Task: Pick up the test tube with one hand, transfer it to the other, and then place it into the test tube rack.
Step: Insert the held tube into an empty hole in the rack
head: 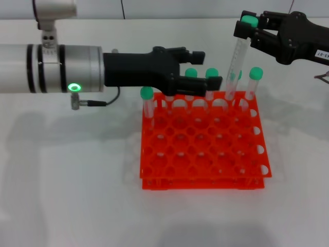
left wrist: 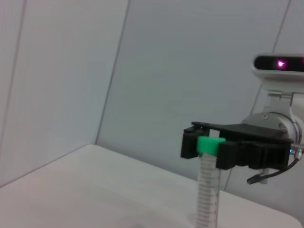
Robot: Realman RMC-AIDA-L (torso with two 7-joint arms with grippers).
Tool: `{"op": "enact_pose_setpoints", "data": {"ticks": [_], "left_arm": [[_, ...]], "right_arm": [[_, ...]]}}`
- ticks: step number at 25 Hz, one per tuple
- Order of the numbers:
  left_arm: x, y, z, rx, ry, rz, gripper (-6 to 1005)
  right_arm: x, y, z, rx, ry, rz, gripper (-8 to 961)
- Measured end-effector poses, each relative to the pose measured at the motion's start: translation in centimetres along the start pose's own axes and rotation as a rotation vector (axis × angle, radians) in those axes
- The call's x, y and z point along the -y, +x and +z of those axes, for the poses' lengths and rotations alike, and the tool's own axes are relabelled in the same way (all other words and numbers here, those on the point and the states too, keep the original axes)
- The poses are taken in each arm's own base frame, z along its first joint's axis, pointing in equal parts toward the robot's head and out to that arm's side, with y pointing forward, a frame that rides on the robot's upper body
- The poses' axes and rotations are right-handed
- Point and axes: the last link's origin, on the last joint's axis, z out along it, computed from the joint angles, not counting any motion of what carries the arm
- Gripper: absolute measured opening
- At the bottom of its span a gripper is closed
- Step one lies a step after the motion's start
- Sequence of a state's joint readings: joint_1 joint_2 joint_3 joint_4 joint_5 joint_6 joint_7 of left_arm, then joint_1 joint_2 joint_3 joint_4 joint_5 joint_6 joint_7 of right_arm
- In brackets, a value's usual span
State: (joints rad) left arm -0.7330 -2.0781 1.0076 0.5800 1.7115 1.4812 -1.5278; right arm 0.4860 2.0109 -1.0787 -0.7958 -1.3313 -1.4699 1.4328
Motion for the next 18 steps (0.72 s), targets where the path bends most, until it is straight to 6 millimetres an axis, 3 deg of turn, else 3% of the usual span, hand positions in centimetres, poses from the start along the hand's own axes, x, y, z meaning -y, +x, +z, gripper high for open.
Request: {"op": "enact_pose_setpoints", "data": {"ticks": [18], "left_arm": [[-1.5, 2.2, -7.2, -0.029, 0.145, 0.015, 883]], "right_arm": [[-0.1, 0.5, -0.5, -0.002, 0.013, 0.017, 266]]}}
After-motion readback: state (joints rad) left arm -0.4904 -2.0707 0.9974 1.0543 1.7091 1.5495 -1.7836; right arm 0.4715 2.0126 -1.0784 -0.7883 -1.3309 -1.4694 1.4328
